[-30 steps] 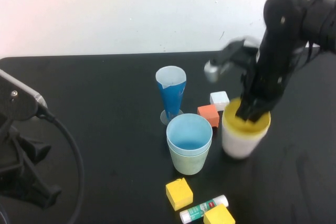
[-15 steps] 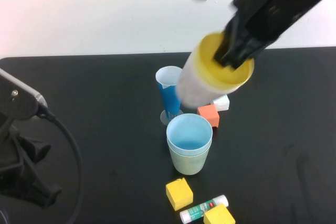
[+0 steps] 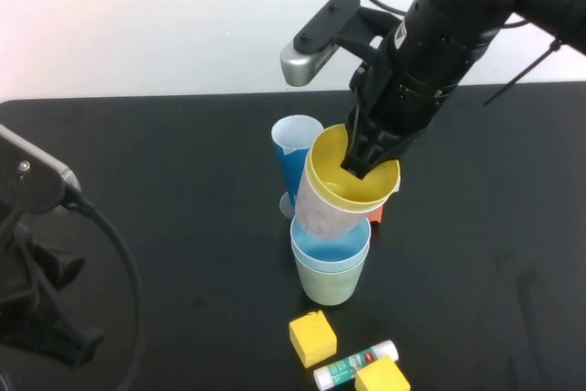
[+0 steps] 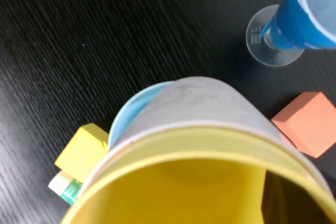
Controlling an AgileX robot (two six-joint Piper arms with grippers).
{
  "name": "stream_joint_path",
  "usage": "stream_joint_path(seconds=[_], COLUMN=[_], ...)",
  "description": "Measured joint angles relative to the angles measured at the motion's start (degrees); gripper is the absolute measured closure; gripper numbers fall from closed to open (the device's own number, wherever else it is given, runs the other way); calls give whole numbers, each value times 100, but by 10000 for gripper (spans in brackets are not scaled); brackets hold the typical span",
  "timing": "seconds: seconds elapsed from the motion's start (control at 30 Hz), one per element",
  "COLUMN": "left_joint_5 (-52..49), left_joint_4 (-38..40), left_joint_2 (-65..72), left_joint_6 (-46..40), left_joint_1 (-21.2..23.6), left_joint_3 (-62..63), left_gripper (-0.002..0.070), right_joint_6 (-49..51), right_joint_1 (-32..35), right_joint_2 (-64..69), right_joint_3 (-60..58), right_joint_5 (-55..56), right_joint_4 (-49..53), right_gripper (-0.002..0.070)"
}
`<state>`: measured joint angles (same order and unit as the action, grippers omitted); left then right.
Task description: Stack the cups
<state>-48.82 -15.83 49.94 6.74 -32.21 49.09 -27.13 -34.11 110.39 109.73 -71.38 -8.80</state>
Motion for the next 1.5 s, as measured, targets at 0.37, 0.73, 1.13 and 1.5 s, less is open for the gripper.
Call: stream_joint_path(seconds=[0.37,0.73,1.13,1.5], left_joint_5=[-75,-61,778,614], left_joint_4=[0,142,-1189,-1336], left_joint_2=[0,-858,-3486,-3760], left_joint_6=[9,498,2279,2359], left_joint_1=[0,0,0,0], left_joint_3=[0,-336,-2003,-2220], left_gripper=[676,676,676,676], right_joint_6=[39,-125,-834,-859], right_joint_1=[0,0,0,0], right_joint_2=[-75,-1682,-5360,-6563], right_joint_3=[0,-653,-4540,-6029], right_joint_5=[0,27,3022,3708], right_joint_4=[0,-14,-840,-933], right_gripper=[498,665,678,678])
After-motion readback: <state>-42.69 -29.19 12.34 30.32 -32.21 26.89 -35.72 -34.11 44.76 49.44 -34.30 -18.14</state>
